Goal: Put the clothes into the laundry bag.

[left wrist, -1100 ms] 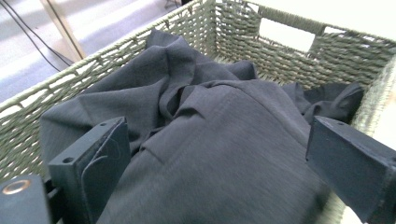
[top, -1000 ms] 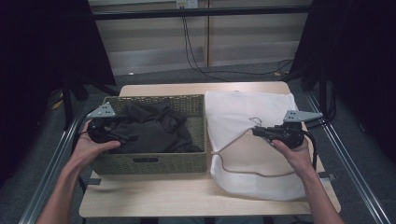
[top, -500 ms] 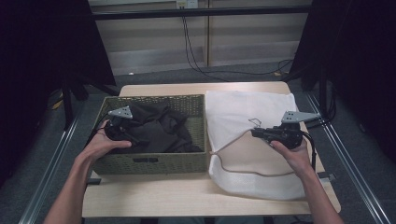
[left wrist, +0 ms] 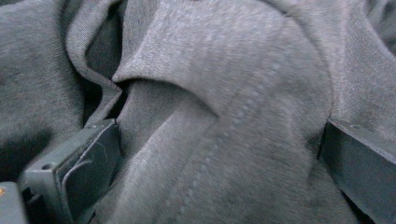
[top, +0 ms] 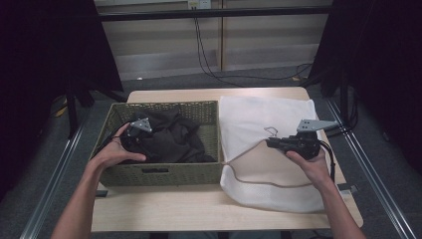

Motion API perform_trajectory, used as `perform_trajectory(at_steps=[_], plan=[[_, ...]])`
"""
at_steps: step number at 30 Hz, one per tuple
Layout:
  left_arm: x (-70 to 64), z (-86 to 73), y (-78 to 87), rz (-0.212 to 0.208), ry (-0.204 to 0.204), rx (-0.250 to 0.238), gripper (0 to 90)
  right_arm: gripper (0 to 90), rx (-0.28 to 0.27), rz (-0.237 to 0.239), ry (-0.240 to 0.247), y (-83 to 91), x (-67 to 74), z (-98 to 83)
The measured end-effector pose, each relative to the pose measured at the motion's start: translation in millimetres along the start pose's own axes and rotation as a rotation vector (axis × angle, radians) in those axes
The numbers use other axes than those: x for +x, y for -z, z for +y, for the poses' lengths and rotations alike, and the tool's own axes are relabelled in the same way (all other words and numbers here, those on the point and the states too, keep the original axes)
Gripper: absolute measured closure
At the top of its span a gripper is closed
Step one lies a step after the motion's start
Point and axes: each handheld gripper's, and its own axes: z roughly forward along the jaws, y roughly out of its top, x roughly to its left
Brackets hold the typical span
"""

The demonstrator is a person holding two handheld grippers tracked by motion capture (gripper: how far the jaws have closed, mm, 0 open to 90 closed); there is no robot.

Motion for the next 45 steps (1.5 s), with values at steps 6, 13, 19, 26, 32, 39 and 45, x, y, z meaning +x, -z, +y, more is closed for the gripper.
perform_trajectory(at_steps=[6,13,19,26,32,39,45], plan=[[-2.7,-2.4,-10.4,0.054,-0.02,0.041,0.0,87.7,0.007,0.002,-0.002,-2.1,-0.6,-0.9],[-3.3,-3.1,-19.3,0.003,-0.007,0.102,0.0,87.7,0.013,-0.001,0.0,-2.7,-0.2,-1.3],[-1.7,-1.1,-27.6,-0.016,-0.009,0.152,0.0,87.7,0.016,0.004,-0.006,-3.5,-1.0,-2.4],[0.0,1.0,-33.4,-0.018,-0.005,0.181,0.0,87.7,0.022,0.007,-0.012,-4.8,-1.9,-4.5],[1.7,6.9,-34.0,-0.004,0.006,0.222,5.5,87.7,0.031,0.005,-0.008,-6.9,-1.5,-5.3],[3.3,14.3,-30.3,0.02,0.041,0.257,22.1,87.6,0.03,0.002,-0.009,-6.9,-1.3,-5.2],[3.7,16.6,-26.9,0.036,0.045,0.244,40.3,87.6,0.032,0.003,-0.008,-7.4,-1.4,-5.7]])
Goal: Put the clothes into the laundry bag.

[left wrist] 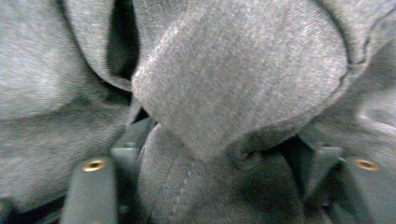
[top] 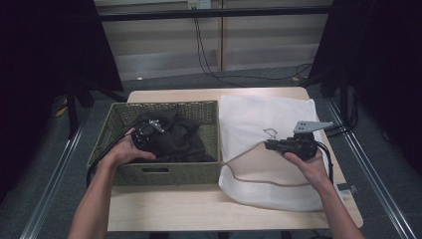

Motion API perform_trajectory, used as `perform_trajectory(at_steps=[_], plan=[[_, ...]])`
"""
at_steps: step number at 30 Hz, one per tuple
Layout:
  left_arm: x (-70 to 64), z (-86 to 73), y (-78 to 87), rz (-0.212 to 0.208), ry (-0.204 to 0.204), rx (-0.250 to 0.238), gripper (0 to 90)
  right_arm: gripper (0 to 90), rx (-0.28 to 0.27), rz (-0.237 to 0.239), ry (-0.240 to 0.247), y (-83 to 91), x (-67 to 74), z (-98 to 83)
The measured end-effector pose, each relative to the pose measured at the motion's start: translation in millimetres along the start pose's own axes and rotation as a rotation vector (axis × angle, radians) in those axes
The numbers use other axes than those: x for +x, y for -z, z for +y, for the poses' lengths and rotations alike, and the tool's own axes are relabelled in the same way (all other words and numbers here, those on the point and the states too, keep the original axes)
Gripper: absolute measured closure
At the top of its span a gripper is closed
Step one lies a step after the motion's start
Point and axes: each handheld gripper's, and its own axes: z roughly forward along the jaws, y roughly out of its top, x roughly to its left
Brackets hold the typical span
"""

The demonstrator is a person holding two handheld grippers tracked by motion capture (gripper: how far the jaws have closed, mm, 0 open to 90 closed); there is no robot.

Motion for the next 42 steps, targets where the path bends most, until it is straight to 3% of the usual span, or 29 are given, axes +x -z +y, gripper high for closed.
perform_trajectory(at_steps=[1,2,6,7,9,11,13,17,18,19,20,24,26,32,36,37,42], plan=[[-1.1,0.2,1.0,0.001,0.02,-0.008,43.3,87.6,0.0,-0.001,0.0,-0.4,0.1,-0.2],[-0.2,0.3,2.4,-0.002,0.009,-0.004,47.9,87.6,0.0,-0.002,0.0,-0.5,0.2,-0.3],[2.1,-1.5,7.3,-0.004,0.04,-0.027,58.9,87.6,0.0,-0.007,0.003,0.5,0.7,0.2],[1.8,-1.9,8.1,-0.002,0.043,-0.048,59.9,87.5,-0.001,-0.008,0.004,1.0,0.6,0.3],[3.7,-2.7,11.9,-0.004,0.029,-0.042,60.8,87.6,-0.001,-0.008,0.005,1.1,0.4,0.3],[3.7,-4.1,14.0,-0.002,0.064,-0.091,61.9,87.5,-0.001,-0.008,0.005,0.9,0.2,0.4],[4.6,-6.6,19.7,-0.015,0.048,-0.113,63.0,87.5,-0.005,-0.01,0.006,1.5,-0.2,0.6],[5.1,-9.7,23.6,-0.028,0.087,-0.169,63.2,87.6,-0.007,-0.013,0.002,1.5,-1.2,0.4],[6.3,-10.3,25.2,-0.021,0.074,-0.17,63.3,87.5,-0.006,-0.014,0.002,1.3,-1.1,0.3],[4.3,-10.7,25.6,-0.019,0.109,-0.203,63.3,87.5,-0.005,-0.014,0.002,1.3,-0.7,0.4],[5.3,-11.6,27.9,-0.028,0.088,-0.197,63.3,87.5,-0.005,-0.014,0.002,1.3,-0.7,0.4],[6.9,-17.0,38.5,-0.035,0.103,-0.293,63.8,87.5,-0.01,-0.018,0.0,2.2,-1.1,0.3],[7.4,-20.8,46.8,-0.049,0.132,-0.38,63.9,87.5,-0.009,-0.018,0.001,2.1,-1.0,0.2],[7.1,-23.1,57.2,-0.033,0.135,-0.439,64.2,87.5,-0.009,-0.019,0.002,1.6,-0.8,0.1],[5.6,-28.1,65.4,-0.021,0.158,-0.508,64.7,87.5,-0.014,-0.021,0.0,2.4,-1.0,0.3],[5.5,-29.1,66.1,-0.036,0.167,-0.529,64.7,87.5,-0.014,-0.021,0.0,2.4,-1.0,0.3],[1.8,-34.7,75.8,-0.021,0.163,-0.601,65.3,87.5,-0.011,-0.023,0.002,1.7,-0.5,0.3]])
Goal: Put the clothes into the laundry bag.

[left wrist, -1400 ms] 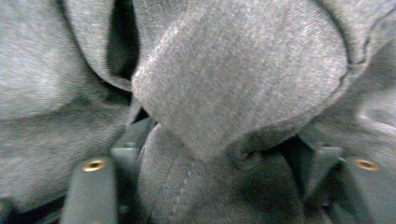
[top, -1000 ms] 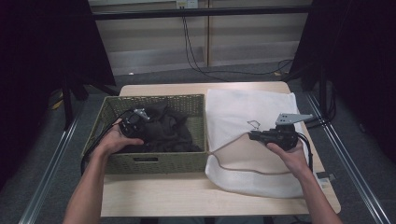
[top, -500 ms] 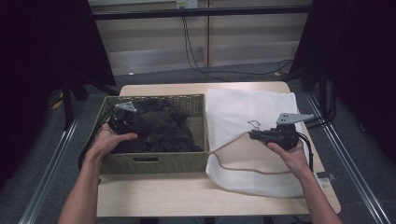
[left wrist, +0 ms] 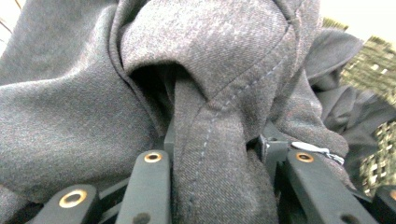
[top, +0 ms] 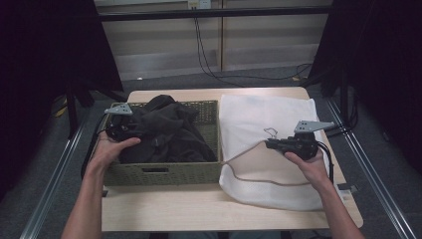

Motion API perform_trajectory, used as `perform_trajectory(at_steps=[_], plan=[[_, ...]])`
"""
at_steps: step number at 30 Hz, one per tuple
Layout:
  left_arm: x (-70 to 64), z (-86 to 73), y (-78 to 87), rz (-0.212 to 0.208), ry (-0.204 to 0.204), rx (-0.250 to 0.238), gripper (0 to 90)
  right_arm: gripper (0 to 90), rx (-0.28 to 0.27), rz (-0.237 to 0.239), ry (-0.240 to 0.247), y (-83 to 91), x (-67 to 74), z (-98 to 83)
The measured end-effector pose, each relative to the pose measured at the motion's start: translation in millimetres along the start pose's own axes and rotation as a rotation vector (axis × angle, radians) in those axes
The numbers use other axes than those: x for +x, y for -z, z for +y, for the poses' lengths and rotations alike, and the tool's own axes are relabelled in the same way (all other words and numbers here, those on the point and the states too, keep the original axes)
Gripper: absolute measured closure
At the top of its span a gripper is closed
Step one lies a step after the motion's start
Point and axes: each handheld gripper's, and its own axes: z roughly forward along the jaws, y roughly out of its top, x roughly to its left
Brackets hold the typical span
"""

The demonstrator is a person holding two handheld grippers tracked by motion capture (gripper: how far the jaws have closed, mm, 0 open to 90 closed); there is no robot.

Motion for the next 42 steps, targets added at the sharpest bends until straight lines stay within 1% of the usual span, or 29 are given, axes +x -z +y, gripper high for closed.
perform_trajectory(at_steps=[4,5,6,9,10,11,14,15,16,17,18,19,20,21,22,23,24,25,26,27,28,31,32,35,36,38,39,41,42], plan=[[-1.9,-0.4,10.4,-0.013,0.018,-0.098,65.4,87.5,-0.002,-0.001,0.0,0.4,-0.1,0.0],[-2.4,0.1,13.2,-0.002,0.008,-0.109,65.5,87.5,-0.003,0.001,0.0,0.3,-0.1,0.1],[-3.0,0.3,15.1,-0.008,0.014,-0.123,65.5,87.6,-0.002,-0.001,0.002,0.4,-0.1,0.1],[-5.1,0.7,18.6,0.003,0.011,-0.146,65.5,87.6,-0.002,0.0,0.001,0.3,0.0,0.1],[-6.6,0.4,20.4,0.008,0.013,-0.169,65.5,87.5,-0.003,0.0,0.002,0.5,0.2,0.3],[-6.6,0.4,20.4,0.008,0.013,-0.169,65.5,87.5,-0.003,0.0,0.002,0.5,0.2,0.3],[-7.1,-0.5,23.1,0.015,0.034,-0.211,65.5,87.5,-0.008,-0.003,0.001,1.3,0.0,0.4],[-6.9,-0.8,24.5,0.015,0.028,-0.225,65.5,87.5,-0.008,-0.003,0.001,1.3,0.0,0.4],[-7.8,-0.8,25.2,0.018,0.034,-0.244,65.6,87.5,-0.011,-0.004,0.001,1.6,0.0,0.4],[-8.3,-0.7,26.3,0.018,0.035,-0.248,65.6,87.5,-0.011,-0.004,0.001,1.9,0.0,0.6],[-9.6,-0.2,28.2,0.026,0.036,-0.265,65.6,87.5,-0.011,-0.006,0.001,2.2,0.1,0.6],[-10.0,0.2,29.5,0.021,0.041,-0.281,65.6,87.5,-0.013,-0.005,0.001,2.6,-0.1,0.7],[-11.3,1.3,32.8,0.034,0.044,-0.307,65.6,87.5,-0.014,-0.005,-0.001,2.4,-0.4,0.6],[-10.7,2.5,34.8,0.022,0.043,-0.326,65.6,87.6,-0.014,-0.004,-0.001,2.3,-0.3,0.6],[-10.7,2.5,34.8,0.022,0.043,-0.326,65.6,87.6,-0.014,-0.004,-0.001,2.3,-0.3,0.6],[-11.3,3.8,36.9,0.035,0.038,-0.335,65.6,87.6,-0.013,-0.004,0.001,2.0,-0.2,0.6],[-12.3,5.3,38.8,0.048,0.048,-0.35,65.7,87.6,-0.013,-0.004,0.001,1.9,-0.2,0.6],[-12.0,6.7,40.6,0.037,0.046,-0.362,65.7,87.6,-0.013,-0.004,0.0,2.0,0.0,0.6],[-13.9,8.5,42.7,0.06,0.045,-0.372,65.7,87.6,-0.013,-0.004,0.001,2.3,0.3,0.8],[-14.5,11.3,46.0,0.054,0.034,-0.384,65.7,87.6,-0.017,-0.005,0.002,2.7,0.1,1.0],[-14.5,11.3,46.0,0.054,0.034,-0.384,65.6,87.5,-0.016,-0.006,-0.001,3.1,0.0,0.9],[-18.4,16.7,49.9,0.067,0.043,-0.408,65.6,87.5,-0.018,-0.007,-0.003,3.1,-0.1,0.9],[-19.2,21.7,53.8,0.078,0.028,-0.411,65.7,87.5,-0.018,-0.006,-0.002,2.9,0.0,1.0],[-19.8,25.6,57.4,0.087,0.024,-0.429,65.7,87.5,-0.017,-0.006,-0.002,2.6,-0.2,0.8],[-19.8,28.0,60.3,0.078,0.023,-0.448,65.7,87.6,-0.017,-0.006,-0.002,2.8,-0.2,0.9],[-21.7,31.8,65.3,0.088,0.021,-0.46,65.7,87.5,-0.022,-0.006,-0.002,4.1,-0.3,1.2],[-23.5,35.1,69.8,0.097,0.01,-0.472,65.7,87.6,-0.023,-0.006,-0.002,4.4,-0.4,1.2],[-24.1,36.7,71.8,0.093,0.003,-0.477,65.8,87.6,-0.022,-0.006,-0.001,4.3,-0.4,1.2],[-25.4,38.5,73.7,0.1,0.006,-0.487,65.8,87.6,-0.022,-0.006,-0.001,4.3,-0.4,1.2]])
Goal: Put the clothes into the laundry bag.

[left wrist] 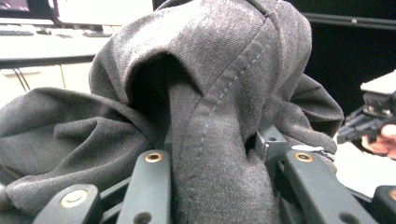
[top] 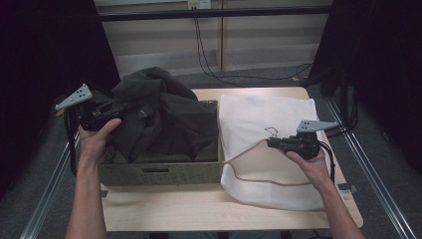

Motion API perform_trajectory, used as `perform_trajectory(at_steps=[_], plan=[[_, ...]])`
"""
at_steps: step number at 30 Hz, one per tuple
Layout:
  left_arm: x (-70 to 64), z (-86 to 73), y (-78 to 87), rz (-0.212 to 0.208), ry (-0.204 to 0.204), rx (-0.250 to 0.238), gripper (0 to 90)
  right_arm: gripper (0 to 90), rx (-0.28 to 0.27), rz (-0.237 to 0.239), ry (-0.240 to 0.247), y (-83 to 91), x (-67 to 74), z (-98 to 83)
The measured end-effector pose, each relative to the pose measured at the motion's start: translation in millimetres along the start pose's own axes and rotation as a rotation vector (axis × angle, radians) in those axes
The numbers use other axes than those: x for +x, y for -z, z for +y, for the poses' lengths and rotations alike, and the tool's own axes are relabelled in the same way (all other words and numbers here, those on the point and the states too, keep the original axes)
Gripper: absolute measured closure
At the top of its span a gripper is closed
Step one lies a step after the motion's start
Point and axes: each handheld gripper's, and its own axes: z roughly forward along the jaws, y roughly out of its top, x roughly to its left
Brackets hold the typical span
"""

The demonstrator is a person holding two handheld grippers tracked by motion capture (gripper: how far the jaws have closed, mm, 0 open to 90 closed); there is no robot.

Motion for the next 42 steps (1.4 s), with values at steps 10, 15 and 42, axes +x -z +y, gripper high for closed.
perform_trajectory(at_steps=[10,15,42], plan=[[-16.7,23.6,9.1,0.014,-0.035,-0.115,65.9,87.6,-0.002,-0.001,0.002,0.4,0.2,0.2],[-22.3,37.0,11.8,0.006,-0.058,-0.134,65.9,87.6,-0.003,-0.005,0.0,1.3,0.2,0.4],[-50.5,120.2,29.0,0.007,-0.093,-0.26,65.9,87.8,-0.003,0.002,0.0,-0.1,-0.3,0.1]])
